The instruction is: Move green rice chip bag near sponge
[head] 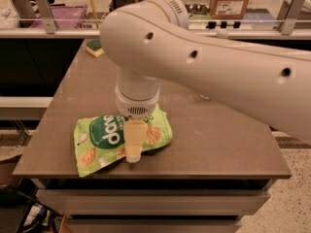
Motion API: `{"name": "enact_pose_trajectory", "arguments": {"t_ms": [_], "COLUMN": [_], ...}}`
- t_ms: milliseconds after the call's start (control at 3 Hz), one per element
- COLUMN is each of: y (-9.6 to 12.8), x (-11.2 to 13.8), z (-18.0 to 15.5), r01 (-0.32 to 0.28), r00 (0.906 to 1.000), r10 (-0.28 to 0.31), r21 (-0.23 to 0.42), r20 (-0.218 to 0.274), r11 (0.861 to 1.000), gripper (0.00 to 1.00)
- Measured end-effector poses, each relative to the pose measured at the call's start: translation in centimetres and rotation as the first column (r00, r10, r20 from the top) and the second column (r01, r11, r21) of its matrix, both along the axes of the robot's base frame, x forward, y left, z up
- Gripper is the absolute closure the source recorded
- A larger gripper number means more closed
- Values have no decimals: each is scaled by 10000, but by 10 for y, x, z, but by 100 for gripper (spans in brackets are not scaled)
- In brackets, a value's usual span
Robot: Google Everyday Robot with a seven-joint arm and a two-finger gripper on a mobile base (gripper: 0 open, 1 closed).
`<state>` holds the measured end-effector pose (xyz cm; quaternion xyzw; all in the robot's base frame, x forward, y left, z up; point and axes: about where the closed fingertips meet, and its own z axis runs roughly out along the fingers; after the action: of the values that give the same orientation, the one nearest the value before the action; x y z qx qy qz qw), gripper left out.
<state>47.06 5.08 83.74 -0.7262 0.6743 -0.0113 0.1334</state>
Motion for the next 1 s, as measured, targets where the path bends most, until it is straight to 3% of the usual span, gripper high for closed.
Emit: {"name": "enact_pose_trajectory", "arguments": {"t_ms": [333, 1000], "y": [0, 0], "x": [0, -1], "z": [2, 5], "r01": [41, 39], "r00": [10000, 9999], "r10": [-41, -38], "r21": [-21, -28], "r20": [66, 141], "r11": [10000, 10000], "gripper": [18, 65]}}
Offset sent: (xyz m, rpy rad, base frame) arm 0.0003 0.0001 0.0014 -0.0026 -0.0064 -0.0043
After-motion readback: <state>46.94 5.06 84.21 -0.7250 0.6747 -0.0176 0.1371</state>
